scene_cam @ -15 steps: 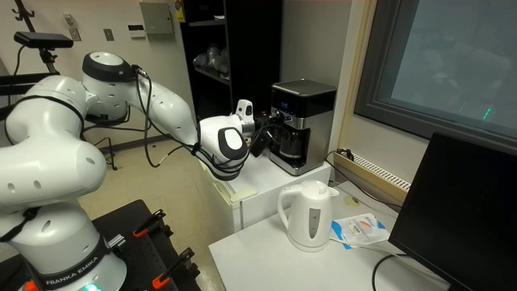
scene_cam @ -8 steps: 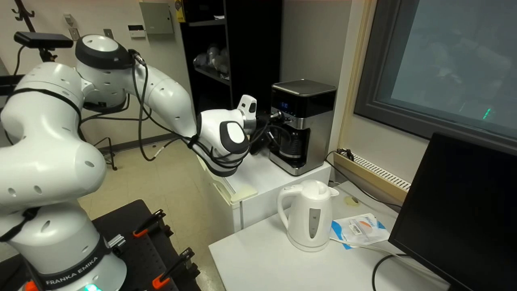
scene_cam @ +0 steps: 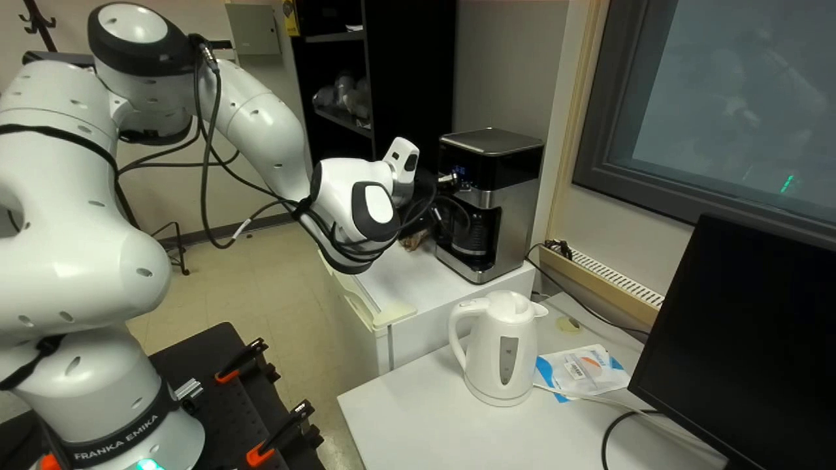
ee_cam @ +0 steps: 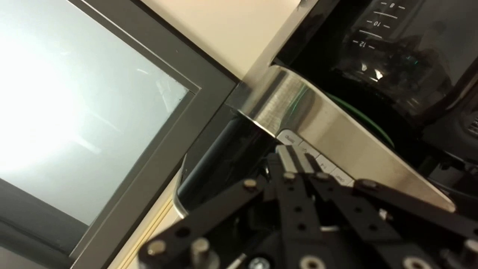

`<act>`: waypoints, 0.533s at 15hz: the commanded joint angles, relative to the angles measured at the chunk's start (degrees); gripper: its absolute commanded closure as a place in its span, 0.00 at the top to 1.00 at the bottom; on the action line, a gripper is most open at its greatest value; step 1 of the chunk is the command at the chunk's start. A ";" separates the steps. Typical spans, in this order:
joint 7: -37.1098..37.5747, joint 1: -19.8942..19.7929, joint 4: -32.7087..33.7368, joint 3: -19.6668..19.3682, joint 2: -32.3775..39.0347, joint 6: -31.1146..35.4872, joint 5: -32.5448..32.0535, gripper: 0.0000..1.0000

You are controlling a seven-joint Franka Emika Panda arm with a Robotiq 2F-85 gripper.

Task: Press a button on the coffeemaker.

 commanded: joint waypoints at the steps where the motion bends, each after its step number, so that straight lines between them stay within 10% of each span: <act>1: -2.09 1.65 -4.74 -1.22 8.54 -0.13 -4.60 0.01; 8: -5.51 5.95 -12.75 -5.09 20.15 -1.11 -11.77 0.01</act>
